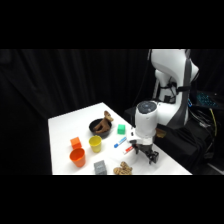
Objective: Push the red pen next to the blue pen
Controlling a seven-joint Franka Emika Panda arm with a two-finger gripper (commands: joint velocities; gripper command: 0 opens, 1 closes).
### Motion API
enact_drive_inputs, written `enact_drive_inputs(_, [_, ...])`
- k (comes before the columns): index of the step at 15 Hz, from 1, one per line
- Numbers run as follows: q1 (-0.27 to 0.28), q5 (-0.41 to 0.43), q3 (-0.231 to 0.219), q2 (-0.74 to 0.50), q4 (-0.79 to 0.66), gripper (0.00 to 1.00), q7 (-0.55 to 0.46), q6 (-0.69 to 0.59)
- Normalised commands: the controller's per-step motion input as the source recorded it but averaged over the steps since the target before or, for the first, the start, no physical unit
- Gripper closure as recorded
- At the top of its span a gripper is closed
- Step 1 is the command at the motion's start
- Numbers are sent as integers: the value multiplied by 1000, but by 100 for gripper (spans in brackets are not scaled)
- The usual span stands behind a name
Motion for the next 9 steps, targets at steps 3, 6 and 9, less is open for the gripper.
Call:
enact_drive_inputs(3, [-52, -29, -86, -21, 3, 0, -132, 131])
enact_drive_inputs(6, [-124, -50, -75, -55, -7, 0, -192, 87])
enact_drive_inputs(9, [-182, -50, -41, -53, 24, 0, -237, 39])
